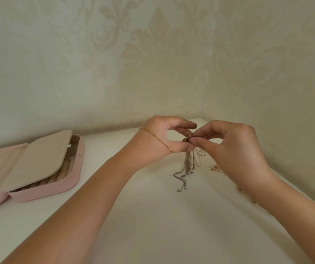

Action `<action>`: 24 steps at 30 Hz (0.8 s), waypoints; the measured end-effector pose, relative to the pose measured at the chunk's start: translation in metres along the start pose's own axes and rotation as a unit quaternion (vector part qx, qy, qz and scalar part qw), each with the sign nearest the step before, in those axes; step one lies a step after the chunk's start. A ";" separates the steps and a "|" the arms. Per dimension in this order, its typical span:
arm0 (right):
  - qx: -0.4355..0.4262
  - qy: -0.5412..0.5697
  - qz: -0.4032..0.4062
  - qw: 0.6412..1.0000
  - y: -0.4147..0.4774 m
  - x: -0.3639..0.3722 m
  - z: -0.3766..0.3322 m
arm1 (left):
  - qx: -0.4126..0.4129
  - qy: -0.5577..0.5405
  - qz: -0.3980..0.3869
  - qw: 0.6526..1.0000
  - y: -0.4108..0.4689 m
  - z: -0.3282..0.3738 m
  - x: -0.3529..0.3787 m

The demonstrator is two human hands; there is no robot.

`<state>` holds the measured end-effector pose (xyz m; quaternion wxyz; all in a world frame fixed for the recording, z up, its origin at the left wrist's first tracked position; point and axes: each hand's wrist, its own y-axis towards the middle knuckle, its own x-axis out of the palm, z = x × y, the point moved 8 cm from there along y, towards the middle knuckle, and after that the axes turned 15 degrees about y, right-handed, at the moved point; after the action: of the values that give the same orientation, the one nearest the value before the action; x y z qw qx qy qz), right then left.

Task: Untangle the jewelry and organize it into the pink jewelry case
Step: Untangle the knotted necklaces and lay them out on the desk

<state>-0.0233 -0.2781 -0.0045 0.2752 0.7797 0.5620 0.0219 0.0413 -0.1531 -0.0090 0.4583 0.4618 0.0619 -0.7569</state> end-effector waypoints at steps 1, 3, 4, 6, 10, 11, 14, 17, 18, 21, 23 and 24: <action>0.005 0.007 0.000 1.000 0.001 0.000 0.001 | 0.002 -0.014 0.000 1.000 0.000 0.001 -0.001; 0.016 0.025 -0.009 1.000 0.003 0.001 0.004 | 0.002 -0.029 -0.005 1.000 -0.001 0.002 -0.002; 0.024 0.039 -0.017 0.999 0.004 0.001 0.005 | -0.001 -0.036 -0.008 0.999 -0.001 0.001 -0.002; 0.045 0.080 -0.033 0.995 0.005 0.002 0.008 | -0.008 -0.046 -0.012 0.999 -0.001 0.000 -0.002; 0.062 0.138 -0.060 0.987 0.004 0.008 0.008 | -0.012 -0.032 -0.004 0.999 0.000 -0.003 -0.001; 0.062 0.152 -0.061 0.985 0.004 0.009 0.007 | -0.012 -0.030 -0.003 0.999 0.000 -0.003 0.000; 0.084 0.201 -0.050 0.975 0.004 0.012 0.013 | -0.013 -0.052 -0.016 0.998 0.000 -0.001 0.002; 0.132 0.329 -0.055 0.934 0.003 0.022 0.024 | -0.019 -0.081 -0.027 0.996 0.001 -0.003 0.004; 0.144 0.355 -0.055 0.922 0.002 0.025 0.027 | -0.019 -0.080 -0.023 0.996 0.001 -0.003 0.005; 0.135 0.355 -0.046 0.924 0.003 0.025 0.028 | -0.012 -0.051 0.012 0.999 0.002 -0.004 0.004; 0.101 0.314 -0.045 0.943 0.005 0.021 0.022 | -0.017 -0.061 0.043 0.997 0.003 -0.005 0.003; 0.088 0.294 -0.044 0.951 0.006 0.019 0.019 | -0.021 -0.077 0.054 0.995 0.003 -0.006 0.002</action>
<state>-0.0045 -0.2702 -0.0230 0.0291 0.7342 0.6515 0.1887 0.0470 -0.1533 -0.0129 0.5119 0.3949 0.0173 -0.7627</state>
